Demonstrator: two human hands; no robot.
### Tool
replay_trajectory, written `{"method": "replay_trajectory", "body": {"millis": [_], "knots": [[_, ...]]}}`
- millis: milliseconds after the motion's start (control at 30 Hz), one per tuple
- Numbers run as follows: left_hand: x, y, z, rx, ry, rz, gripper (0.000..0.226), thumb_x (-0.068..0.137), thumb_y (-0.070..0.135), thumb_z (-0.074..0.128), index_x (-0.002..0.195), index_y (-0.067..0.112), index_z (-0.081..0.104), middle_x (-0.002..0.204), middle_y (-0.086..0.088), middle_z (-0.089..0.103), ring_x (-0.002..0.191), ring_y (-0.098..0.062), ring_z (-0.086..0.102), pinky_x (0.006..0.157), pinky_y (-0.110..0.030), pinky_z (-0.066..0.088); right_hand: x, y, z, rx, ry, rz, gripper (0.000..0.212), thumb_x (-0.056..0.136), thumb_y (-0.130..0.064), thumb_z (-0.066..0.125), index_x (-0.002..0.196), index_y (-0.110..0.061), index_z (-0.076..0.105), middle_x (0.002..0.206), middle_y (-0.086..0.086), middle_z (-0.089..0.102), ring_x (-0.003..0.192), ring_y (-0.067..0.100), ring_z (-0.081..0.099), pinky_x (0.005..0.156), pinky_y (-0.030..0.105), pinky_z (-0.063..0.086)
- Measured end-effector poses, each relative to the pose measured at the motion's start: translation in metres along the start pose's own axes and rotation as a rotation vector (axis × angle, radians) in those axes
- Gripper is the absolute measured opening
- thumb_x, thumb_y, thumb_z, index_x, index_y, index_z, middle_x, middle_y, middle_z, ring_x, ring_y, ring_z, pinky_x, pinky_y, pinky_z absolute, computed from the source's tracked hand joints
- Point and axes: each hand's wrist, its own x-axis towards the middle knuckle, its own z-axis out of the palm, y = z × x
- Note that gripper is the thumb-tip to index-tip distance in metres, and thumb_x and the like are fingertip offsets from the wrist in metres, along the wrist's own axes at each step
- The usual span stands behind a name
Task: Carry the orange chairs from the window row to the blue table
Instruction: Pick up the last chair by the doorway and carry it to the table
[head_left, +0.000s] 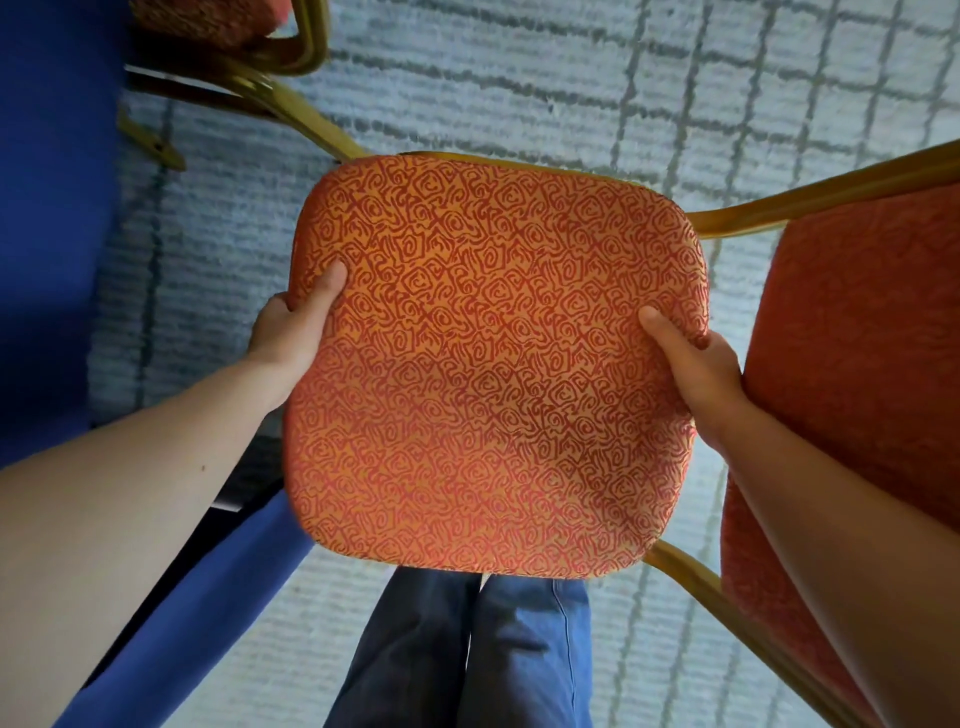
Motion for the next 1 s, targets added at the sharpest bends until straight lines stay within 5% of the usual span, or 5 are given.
{"method": "replay_trajectory", "body": {"millis": [267,433,567,733,1000], "knots": [[-0.017,-0.01,0.01,0.102,0.146,0.057,0.075,0.085,0.066,0.05,0.131,0.007,0.047,0.121,-0.009,0.057,0.11,-0.029,0.056,0.087,-0.035,0.043,-0.015,0.013,0.005,-0.147,0.068,-0.092,0.079,0.08,-0.047,0.076,0.142,-0.011,0.042,0.137,0.006,0.056,0.125,0.026,0.055,0.108,0.044,0.043],[-0.047,-0.021,0.012,0.164,0.167,0.111,0.064,0.086,0.046,0.061,0.133,0.008,0.041,0.13,-0.013,0.055,0.114,-0.033,0.056,0.095,-0.042,0.047,-0.048,0.014,-0.001,-0.284,0.031,-0.145,0.081,0.075,-0.037,0.08,0.142,-0.013,0.042,0.138,0.013,0.052,0.124,0.031,0.054,0.107,0.045,0.044],[-0.082,-0.021,0.005,0.181,0.094,0.052,0.077,0.08,0.051,0.059,0.142,0.01,0.036,0.139,-0.013,0.049,0.123,-0.032,0.051,0.104,-0.045,0.042,-0.083,0.007,-0.013,-0.285,-0.029,-0.203,0.068,0.072,-0.03,0.08,0.133,-0.012,0.055,0.126,0.012,0.062,0.115,0.027,0.061,0.102,0.042,0.048],[-0.159,0.002,0.003,0.131,0.002,0.087,0.062,0.09,0.042,0.059,0.139,0.008,0.044,0.133,-0.009,0.055,0.122,-0.027,0.052,0.102,-0.031,0.039,-0.126,0.005,-0.036,-0.318,-0.169,-0.265,0.105,0.05,-0.063,0.066,0.144,-0.019,0.047,0.136,0.009,0.057,0.121,0.024,0.059,0.105,0.046,0.047],[-0.279,0.034,-0.01,0.119,-0.035,0.223,0.053,0.092,0.044,0.054,0.135,0.014,0.05,0.128,-0.005,0.058,0.113,-0.024,0.056,0.103,-0.034,0.041,-0.23,-0.039,-0.091,-0.332,-0.292,-0.373,0.091,0.062,-0.049,0.072,0.143,-0.016,0.048,0.139,0.009,0.055,0.115,0.024,0.06,0.1,0.043,0.051]]}}
